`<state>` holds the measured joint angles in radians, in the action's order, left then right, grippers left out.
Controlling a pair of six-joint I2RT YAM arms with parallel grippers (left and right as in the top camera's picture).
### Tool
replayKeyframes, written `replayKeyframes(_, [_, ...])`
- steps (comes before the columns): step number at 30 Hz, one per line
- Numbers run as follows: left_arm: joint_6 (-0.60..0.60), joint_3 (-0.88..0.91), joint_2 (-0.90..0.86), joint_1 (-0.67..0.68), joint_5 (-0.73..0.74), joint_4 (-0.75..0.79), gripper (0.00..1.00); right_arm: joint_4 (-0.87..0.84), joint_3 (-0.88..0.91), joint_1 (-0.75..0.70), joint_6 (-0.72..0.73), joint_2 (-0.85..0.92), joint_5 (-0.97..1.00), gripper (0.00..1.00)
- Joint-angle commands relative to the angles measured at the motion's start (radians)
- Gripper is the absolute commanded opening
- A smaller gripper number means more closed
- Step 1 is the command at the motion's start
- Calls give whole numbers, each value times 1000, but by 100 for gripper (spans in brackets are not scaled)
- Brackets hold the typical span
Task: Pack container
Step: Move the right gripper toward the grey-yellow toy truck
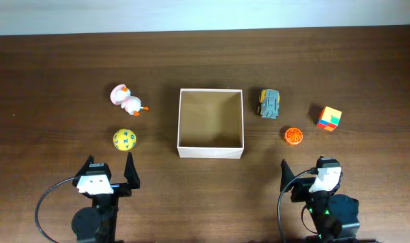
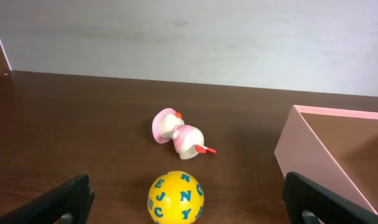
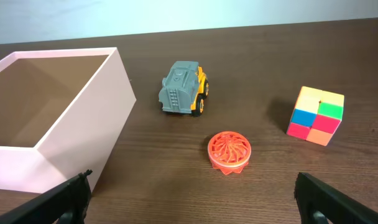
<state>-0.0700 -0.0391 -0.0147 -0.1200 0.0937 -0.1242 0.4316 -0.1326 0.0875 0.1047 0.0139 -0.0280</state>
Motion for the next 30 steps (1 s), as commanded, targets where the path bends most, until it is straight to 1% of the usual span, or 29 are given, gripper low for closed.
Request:
replayKeyframes(1, [19,8,9,2,-4,3,99,-2,8,-5,0,-11,-10,99])
replayKeyframes(16, [19,8,9,2,-4,3,99,-5,8,-5,0,-11,-4,99])
replayKeyframes(19, [19,8,9,2,-4,3,99,-57,8,-5,0,-11,48,99])
replayKeyframes(22, [19,8,9,2,-4,3,99,-84,8,-5,9,-11,38,99])
replayKeyframes(26, [19,8,9,2,-4,3,99,-108,4,-5,79,-11,48,99])
replayKeyframes(30, [19,8,9,2,-4,3,99,-143,-35,-5,96,-11,58,99])
